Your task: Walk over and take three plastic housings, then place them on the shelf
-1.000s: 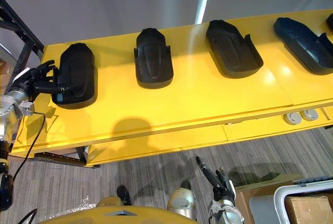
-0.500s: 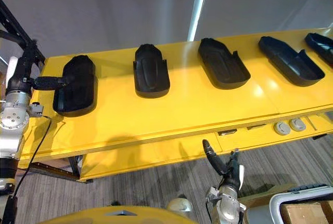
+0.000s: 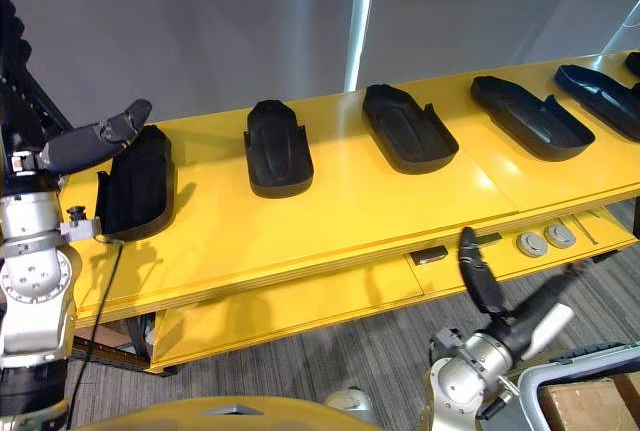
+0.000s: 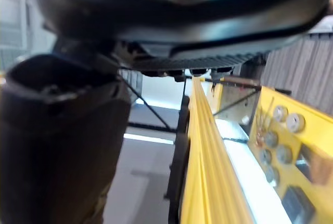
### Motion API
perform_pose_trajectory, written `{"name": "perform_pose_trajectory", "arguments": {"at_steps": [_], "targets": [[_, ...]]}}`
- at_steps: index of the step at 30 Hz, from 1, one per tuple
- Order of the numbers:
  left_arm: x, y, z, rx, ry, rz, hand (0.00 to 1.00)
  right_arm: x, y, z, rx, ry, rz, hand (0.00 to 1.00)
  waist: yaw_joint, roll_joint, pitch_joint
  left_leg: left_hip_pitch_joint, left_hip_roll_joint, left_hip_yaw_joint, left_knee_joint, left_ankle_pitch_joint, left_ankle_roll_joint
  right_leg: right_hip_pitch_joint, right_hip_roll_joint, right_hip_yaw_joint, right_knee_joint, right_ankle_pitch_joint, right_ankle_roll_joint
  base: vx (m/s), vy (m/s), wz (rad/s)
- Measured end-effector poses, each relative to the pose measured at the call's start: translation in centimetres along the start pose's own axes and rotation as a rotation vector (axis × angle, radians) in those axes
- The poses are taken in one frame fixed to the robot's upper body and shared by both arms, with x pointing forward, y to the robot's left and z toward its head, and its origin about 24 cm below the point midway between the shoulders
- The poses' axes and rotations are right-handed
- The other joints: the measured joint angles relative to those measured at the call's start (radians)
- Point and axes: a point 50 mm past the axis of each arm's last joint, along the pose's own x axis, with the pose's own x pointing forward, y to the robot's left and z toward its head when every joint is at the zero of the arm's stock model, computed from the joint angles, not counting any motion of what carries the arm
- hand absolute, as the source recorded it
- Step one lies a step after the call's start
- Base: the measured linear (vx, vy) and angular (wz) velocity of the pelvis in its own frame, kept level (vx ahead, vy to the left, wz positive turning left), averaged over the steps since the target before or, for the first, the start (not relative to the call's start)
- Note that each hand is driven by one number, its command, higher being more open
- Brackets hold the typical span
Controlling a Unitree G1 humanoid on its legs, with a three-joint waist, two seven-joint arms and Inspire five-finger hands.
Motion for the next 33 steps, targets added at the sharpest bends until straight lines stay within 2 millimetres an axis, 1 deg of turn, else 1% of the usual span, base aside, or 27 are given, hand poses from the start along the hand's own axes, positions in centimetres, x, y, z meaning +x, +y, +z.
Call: {"name": "perform_pose_trajectory", "arguments": {"at_steps": [3, 4, 5, 7, 8, 10, 12, 14, 15, 16, 17, 18, 20, 22, 23, 26, 30, 33], "targets": [[-0.9, 0.0, -0.5, -0.017, 0.044, 0.014, 1.00, 0.7, -0.5, 1.7, 0.017, -0.084, -0.055, 1.00, -0.002, 0.001, 0.000, 0.005, 0.001, 0.006, 0.000, 0.000, -0.001, -0.001, 0.002, 0.009, 0.000, 0.001, 0.001, -0.02, -0.003, -0.08], [-1.0, -0.1, -0.5, -0.040, 0.055, 0.020, 1.00, 0.8, -0.3, 2.8, 0.051, -0.126, -0.052, 1.00, -0.003, 0.000, 0.000, 0.005, 0.001, 0.005, -0.001, 0.000, -0.001, -0.001, 0.002, 0.010, -0.001, 0.002, 0.003, -0.02, -0.003, -0.05], [-1.0, -0.1, -0.6, -0.052, 0.059, 0.024, 1.00, 0.9, -0.2, 3.5, 0.072, -0.151, -0.045, 1.00, -0.003, -0.001, 0.001, 0.005, 0.001, 0.005, -0.001, 0.000, -0.001, -0.002, 0.002, 0.010, -0.002, 0.003, 0.003, -0.02, -0.006, -0.04], [-1.4, -0.2, -0.7, -0.071, 0.076, 0.034, 1.00, 1.2, 0.4, 5.9, 0.153, -0.262, 0.017, 1.00, -0.003, -0.002, 0.002, 0.003, 0.001, 0.002, -0.001, 0.001, -0.001, -0.002, 0.002, 0.009, -0.005, 0.004, 0.005, 0.00, 0.000, 0.00], [-1.7, -0.2, -0.7, -0.076, 0.086, 0.031, 1.00, 1.3, 0.8, 7.0, 0.187, -0.317, 0.064, 1.00, -0.004, -0.004, 0.003, 0.000, 0.001, -0.001, 0.000, 0.001, -0.001, -0.002, 0.003, 0.008, -0.010, 0.006, 0.007, 0.00, -0.008, 0.07], [-2.2, -0.2, -0.8, -0.118, 0.112, 0.034, 1.00, 1.5, 2.1, 9.8, 0.288, -0.449, 0.235, 1.00, -0.002, -0.011, 0.012, -0.016, 0.001, -0.018, 0.000, 0.008, 0.002, -0.002, 0.003, -0.009, -0.022, 0.014, 0.005, 0.01, -0.017, 0.18], [-2.5, 0.0, -1.0, -0.125, 0.131, 0.042, 1.00, 1.4, 3.1, 11.3, 0.347, -0.511, 0.365, 1.00, 0.001, -0.019, 0.016, -0.026, 0.001, -0.032, 0.000, 0.012, 0.003, -0.001, 0.005, -0.019, -0.030, 0.019, 0.004, 0.01, -0.014, 0.19], [-3.3, 0.3, -1.4, -0.147, 0.178, 0.067, 1.00, 0.9, 5.1, 13.0, 0.439, -0.571, 0.611, 1.00, 0.016, -0.027, 0.023, -0.037, 0.002, -0.045, 0.004, 0.013, 0.003, 0.001, 0.006, -0.031, -0.035, 0.022, 0.004, 0.02, -0.011, 0.16], [-3.3, 0.3, -1.5, -0.152, 0.181, 0.071, 1.00, 0.7, 5.5, 13.2, 0.458, -0.578, 0.668, 1.00, 0.022, -0.030, 0.025, -0.041, 0.002, -0.052, 0.006, 0.013, 0.003, 0.002, 0.005, -0.041, -0.035, 0.022, 0.004, 0.02, -0.011, 0.29], [-3.5, 0.3, -1.5, -0.152, 0.187, 0.071, 1.00, 0.3, 6.3, 13.6, 0.482, -0.585, 0.785, 1.00, 0.031, -0.036, 0.032, -0.046, 0.002, -0.065, 0.007, 0.014, 0.004, 0.006, 0.004, -0.051, -0.035, 0.022, 0.004, 0.02, -0.011, 0.34], [-3.8, 0.4, -1.6, -0.141, 0.200, 0.067, 1.00, -0.2, 7.2, 13.8, 0.473, -0.594, 0.902, 1.00, 0.040, -0.038, 0.033, -0.053, 0.002, -0.079, 0.009, 0.014, 0.005, 0.009, 0.003, -0.065, -0.035, 0.022, 0.004, 0.02, -0.010, 0.35], [-4.0, 0.5, -1.7, -0.137, 0.207, 0.058, 1.00, -0.4, 7.6, 13.9, 0.458, -0.599, 0.959, 1.00, 0.043, -0.039, 0.034, -0.055, 0.001, -0.087, 0.009, 0.015, 0.006, 0.012, 0.002, -0.072, -0.035, 0.022, 0.004, 0.03, 0.001, 0.33], [-4.3, 0.5, -1.8, -0.124, 0.216, 0.015, 1.00, -1.3, 8.7, 13.9, 0.390, -0.595, 1.147, 1.00, 0.065, -0.043, 0.044, -0.055, -0.002, -0.114, 0.009, 0.017, 0.008, 0.031, -0.002, -0.098, -0.035, 0.022, 0.004, 0.03, 0.007, 0.36], [-4.6, 0.5, -1.9, -0.117, 0.229, -0.006, 1.00, -1.8, 9.5, 13.6, 0.364, -0.576, 1.238, 1.00, 0.072, -0.047, 0.053, -0.055, -0.004, -0.135, 0.010, 0.017, 0.009, 0.043, -0.004, -0.114, -0.033, 0.022, 0.004, 0.01, 0.008, 0.30], [-4.8, 0.6, -1.9, -0.112, 0.235, -0.013, 1.00, -1.9, 9.9, 13.2, 0.354, -0.556, 1.271, 1.00, 0.080, -0.051, 0.058, -0.055, -0.004, -0.139, 0.010, 0.017, 0.009, 0.046, -0.005, -0.121, -0.033, 0.022, 0.004, 0.01, 0.008, 0.19], [-4.7, 0.6, -1.9, -0.109, 0.234, -0.014, 1.00, -2.1, 11.0, 12.7, 0.338, -0.525, 1.325, 1.00, 0.084, -0.055, 0.068, -0.057, -0.005, -0.150, 0.010, 0.018, 0.010, 0.052, -0.005, -0.128, -0.033, 0.022, 0.004, 0.00, 0.003, 0.10], [-4.6, 0.4, -1.8, -0.110, 0.228, -0.030, 1.00, -3.3, 12.2, 12.9, 0.313, -0.552, 1.425, 1.00, 0.080, -0.047, 0.085, -0.061, -0.005, -0.152, 0.013, 0.018, 0.011, 0.051, -0.005, -0.130, -0.034, 0.021, 0.003, 0.00, -0.001, 0.01], [-4.6, -0.4, -1.7, -0.132, 0.225, -0.095, 1.00, -4.1, 13.0, 13.2, 0.218, -0.620, 1.530, 1.00, 0.078, -0.043, 0.088, -0.079, -0.003, -0.167, 0.027, 0.018, 0.011, 0.050, -0.005, -0.148, -0.034, 0.020, 0.000, -0.02, -0.011, 0.12]]}}
